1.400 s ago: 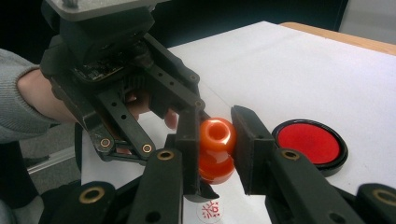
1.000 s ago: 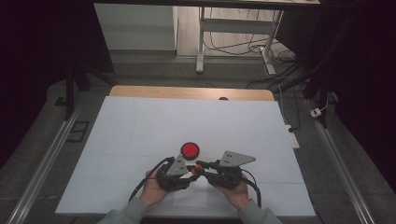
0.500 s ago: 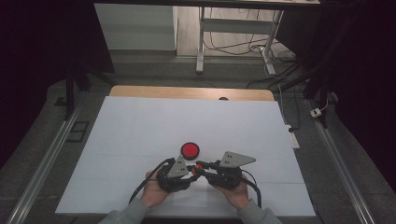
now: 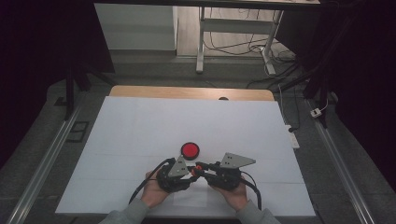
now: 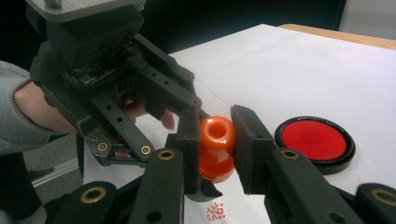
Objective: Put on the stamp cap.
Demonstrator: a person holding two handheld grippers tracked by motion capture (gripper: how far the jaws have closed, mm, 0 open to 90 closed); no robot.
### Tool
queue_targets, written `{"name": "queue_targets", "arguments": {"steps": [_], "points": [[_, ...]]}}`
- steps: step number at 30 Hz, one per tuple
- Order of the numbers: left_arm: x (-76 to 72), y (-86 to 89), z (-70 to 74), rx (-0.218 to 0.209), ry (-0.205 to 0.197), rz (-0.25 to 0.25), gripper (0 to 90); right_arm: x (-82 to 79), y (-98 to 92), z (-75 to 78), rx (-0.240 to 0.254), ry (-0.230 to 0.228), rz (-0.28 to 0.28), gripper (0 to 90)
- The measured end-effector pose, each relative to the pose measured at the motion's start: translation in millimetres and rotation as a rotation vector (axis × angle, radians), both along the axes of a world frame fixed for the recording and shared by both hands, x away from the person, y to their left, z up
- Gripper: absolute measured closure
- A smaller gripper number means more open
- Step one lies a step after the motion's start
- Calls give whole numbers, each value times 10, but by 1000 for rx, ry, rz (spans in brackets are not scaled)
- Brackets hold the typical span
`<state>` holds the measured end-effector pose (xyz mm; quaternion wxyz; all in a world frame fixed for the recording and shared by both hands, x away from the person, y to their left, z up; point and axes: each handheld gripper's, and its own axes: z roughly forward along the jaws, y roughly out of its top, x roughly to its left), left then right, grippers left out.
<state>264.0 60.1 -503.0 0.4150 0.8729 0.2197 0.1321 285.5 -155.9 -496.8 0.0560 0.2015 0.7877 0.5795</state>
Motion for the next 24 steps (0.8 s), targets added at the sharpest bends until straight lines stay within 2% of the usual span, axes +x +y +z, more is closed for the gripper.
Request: {"name": "queue_targets", "arguments": {"steps": [6, 13, 16, 24], "points": [[8, -2, -3, 4, 4, 0, 653, -3, 0, -25, 10, 2, -5, 726], [7, -4, -13, 3, -8, 1, 651, 16, -2, -6, -4, 2, 1, 724], [19, 9, -8, -23, 4, 0, 650, 15, -7, 7, 3, 1, -1, 723], [30, -3, -25, -38, 19, 3, 614, 6, 9, 10, 1, -7, 1, 722]]}}
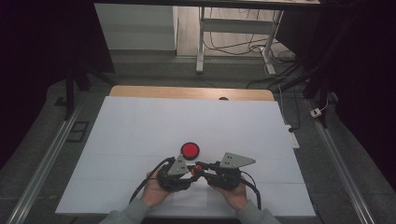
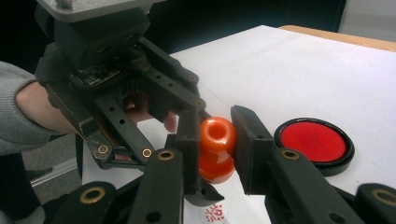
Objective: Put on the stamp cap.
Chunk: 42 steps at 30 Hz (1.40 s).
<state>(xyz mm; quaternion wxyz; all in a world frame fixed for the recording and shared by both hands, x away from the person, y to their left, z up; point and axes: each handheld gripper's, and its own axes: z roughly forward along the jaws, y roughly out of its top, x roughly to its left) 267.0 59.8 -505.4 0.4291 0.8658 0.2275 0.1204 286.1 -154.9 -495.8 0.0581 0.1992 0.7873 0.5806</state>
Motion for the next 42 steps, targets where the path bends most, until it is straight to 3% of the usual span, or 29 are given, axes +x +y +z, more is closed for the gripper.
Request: {"name": "queue_targets", "arguments": {"steps": [11, 22, 42], "points": [[5, -2, -5, 1, 1, 6, 539, -5, 5, 16, -3, -7, 1, 721], [14, 37, 0, 6, 2, 33, 375, 2, -16, 30, 4, -12, -5, 721], [-5, 365, 110, -30, 21, 64, 276, 37, -94, 69, -2, -29, -34, 721]]}}
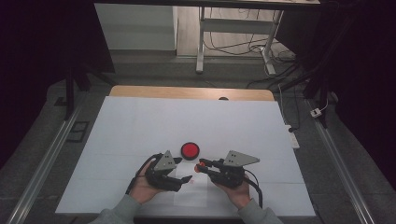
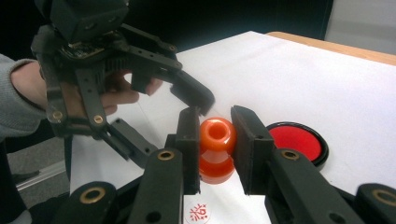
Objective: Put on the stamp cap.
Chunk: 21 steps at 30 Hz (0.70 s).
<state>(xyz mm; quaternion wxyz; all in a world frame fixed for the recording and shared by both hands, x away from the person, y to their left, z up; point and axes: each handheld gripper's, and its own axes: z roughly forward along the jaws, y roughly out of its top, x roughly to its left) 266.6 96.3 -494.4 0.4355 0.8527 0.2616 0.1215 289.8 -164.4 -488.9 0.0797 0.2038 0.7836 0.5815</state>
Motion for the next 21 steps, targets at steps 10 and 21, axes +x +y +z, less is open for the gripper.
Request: {"name": "queue_targets", "arguments": {"steps": [10, 21], "points": [[-82, 317, 39, -15, 7, 40, 262, 25, -62, 29, 0, -11, -25, 721], [-226, 784, -59, -25, 35, 124, 262, 57, -105, 34, -21, -19, -44, 721]]}}
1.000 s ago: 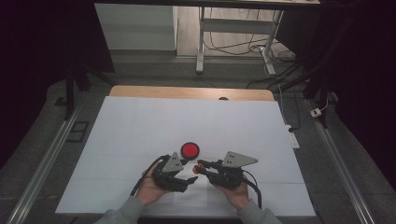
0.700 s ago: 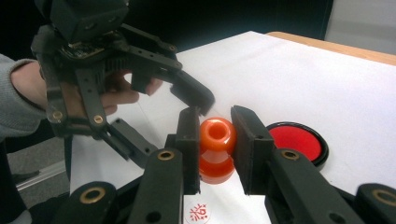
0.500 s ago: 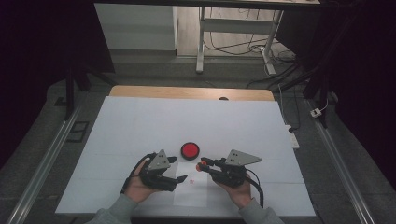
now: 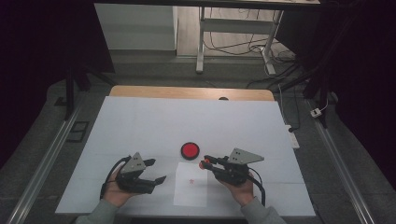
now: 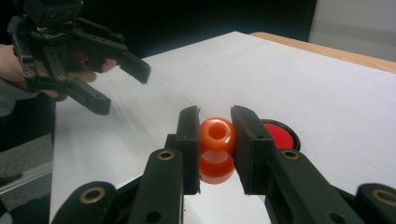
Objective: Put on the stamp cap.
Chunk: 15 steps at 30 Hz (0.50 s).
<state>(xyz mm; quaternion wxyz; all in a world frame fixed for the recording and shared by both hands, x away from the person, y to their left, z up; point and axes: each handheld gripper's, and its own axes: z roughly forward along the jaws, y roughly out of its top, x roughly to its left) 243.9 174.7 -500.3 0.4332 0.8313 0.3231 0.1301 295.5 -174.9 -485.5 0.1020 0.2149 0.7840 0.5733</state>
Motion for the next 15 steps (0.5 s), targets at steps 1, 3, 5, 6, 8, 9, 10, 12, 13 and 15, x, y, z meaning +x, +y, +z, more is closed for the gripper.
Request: {"name": "queue_targets", "arguments": {"steps": [1, 3, 5, 6, 8, 9, 10, 12, 13, 15], "points": [[-16, 42, -7, -1, 0, 7, 262, 3, -4, 0, -1, -1, -3, 721], [-49, 123, -19, -5, 1, 21, 263, 12, -15, 0, -5, -1, -8, 721], [-82, 191, -29, -7, -7, 41, 264, 22, -25, -1, -9, -4, -12, 721], [-93, 220, -31, -10, -8, 47, 266, 26, -30, -1, -12, -5, -14, 721], [-111, 266, -35, -14, -8, 57, 266, 33, -38, -1, -16, -4, -18, 721], [-118, 285, -39, -14, -9, 59, 266, 36, -42, 0, -18, -4, -20, 721], [-125, 303, -44, -15, -6, 60, 266, 38, -45, -1, -19, -5, -22, 721], [-134, 335, -58, -15, -3, 64, 266, 42, -50, 0, -23, -8, -25, 721], [-138, 351, -67, -16, 1, 66, 266, 45, -54, -1, -24, -10, -29, 720], [-143, 383, -86, -16, 5, 72, 266, 52, -62, -3, -27, -9, -31, 721]]}}
